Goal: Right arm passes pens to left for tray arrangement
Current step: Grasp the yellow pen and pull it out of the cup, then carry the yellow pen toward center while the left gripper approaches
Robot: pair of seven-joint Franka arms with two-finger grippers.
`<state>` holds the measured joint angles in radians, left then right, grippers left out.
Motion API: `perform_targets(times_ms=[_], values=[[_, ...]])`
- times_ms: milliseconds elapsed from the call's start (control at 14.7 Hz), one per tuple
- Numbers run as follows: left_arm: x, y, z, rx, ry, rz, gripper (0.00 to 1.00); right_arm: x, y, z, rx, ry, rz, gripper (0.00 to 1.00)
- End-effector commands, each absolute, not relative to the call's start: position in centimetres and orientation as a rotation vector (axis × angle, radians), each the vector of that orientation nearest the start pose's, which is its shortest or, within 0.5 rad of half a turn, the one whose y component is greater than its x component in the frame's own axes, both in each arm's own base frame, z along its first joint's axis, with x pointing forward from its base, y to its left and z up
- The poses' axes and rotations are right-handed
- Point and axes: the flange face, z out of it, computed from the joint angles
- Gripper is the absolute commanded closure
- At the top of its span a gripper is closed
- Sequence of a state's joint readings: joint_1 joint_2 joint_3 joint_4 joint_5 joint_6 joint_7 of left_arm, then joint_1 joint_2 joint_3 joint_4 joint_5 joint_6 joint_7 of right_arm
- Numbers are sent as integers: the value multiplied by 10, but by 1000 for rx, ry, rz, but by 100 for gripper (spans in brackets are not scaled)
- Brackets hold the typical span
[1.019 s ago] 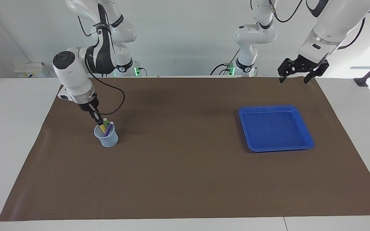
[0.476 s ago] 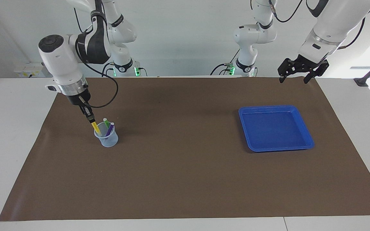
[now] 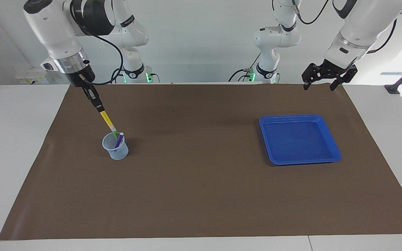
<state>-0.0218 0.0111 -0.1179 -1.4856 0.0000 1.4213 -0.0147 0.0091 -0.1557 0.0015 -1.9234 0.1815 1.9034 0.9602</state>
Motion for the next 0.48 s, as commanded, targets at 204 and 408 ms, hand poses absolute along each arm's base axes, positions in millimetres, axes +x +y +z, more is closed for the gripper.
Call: perform_targets(times_ms=[204, 408], values=[[520, -74, 646, -3129, 210, 211, 0, 539, 104, 599, -2251, 1406, 133, 100], [517, -71, 657, -3140, 197, 166, 0, 528, 165, 601, -2172, 1401, 220, 100]])
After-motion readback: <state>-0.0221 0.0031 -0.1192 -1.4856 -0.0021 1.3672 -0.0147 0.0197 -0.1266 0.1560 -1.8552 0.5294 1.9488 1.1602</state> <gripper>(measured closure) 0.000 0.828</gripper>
